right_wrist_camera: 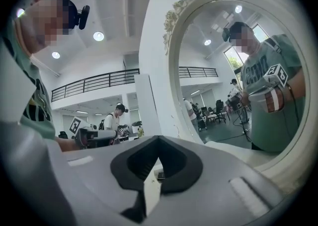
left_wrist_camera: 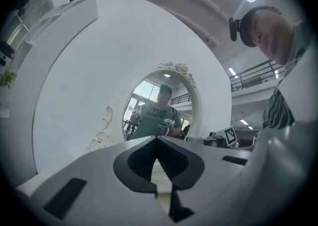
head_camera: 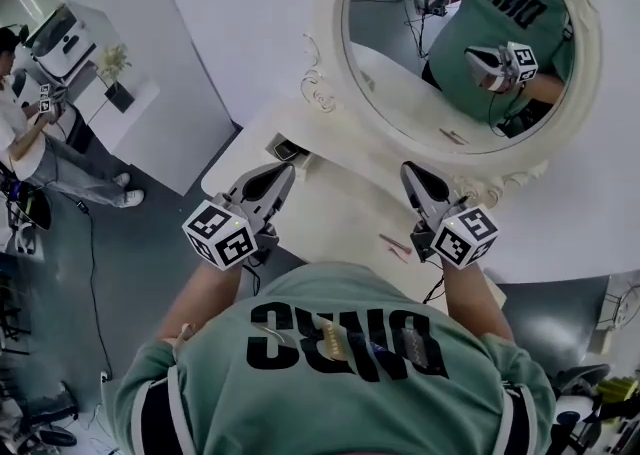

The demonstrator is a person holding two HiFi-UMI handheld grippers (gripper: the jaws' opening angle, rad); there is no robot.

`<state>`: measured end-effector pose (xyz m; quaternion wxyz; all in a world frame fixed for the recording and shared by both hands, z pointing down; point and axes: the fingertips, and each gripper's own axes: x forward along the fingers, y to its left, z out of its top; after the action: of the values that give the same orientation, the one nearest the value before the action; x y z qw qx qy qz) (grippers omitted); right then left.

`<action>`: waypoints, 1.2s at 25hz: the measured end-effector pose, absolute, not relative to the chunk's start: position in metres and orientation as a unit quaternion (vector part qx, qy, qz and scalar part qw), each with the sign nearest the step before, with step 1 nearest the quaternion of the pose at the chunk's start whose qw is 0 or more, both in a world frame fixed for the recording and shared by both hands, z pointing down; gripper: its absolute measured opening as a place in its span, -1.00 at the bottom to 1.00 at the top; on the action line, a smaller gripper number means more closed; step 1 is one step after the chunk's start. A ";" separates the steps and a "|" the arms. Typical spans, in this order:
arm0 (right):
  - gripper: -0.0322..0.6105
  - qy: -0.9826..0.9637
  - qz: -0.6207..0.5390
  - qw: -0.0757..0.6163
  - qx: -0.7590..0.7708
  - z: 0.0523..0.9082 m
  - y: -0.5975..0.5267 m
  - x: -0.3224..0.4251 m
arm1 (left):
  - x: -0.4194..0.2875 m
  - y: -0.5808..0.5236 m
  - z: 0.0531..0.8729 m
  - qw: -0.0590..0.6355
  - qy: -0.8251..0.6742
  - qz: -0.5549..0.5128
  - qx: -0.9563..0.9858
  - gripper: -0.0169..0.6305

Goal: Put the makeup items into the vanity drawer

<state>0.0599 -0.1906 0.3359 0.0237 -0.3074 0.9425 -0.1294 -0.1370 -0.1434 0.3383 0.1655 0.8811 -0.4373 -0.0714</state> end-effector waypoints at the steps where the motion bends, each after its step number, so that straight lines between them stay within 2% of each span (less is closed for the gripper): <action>1: -0.88 0.942 -0.132 0.024 -0.309 0.337 -0.191 0.061 | -0.134 -0.143 0.338 0.163 -0.435 -0.069 0.883 -0.94; 30: -0.88 0.952 -0.120 0.003 -0.283 0.343 -0.178 0.058 | -0.121 -0.134 0.341 0.155 -0.420 -0.051 0.893 -0.94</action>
<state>0.0578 -0.1781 0.3429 0.0033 -0.2826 0.9517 -0.1203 -0.1209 -0.1339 0.3413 0.1552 0.8928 -0.4199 -0.0510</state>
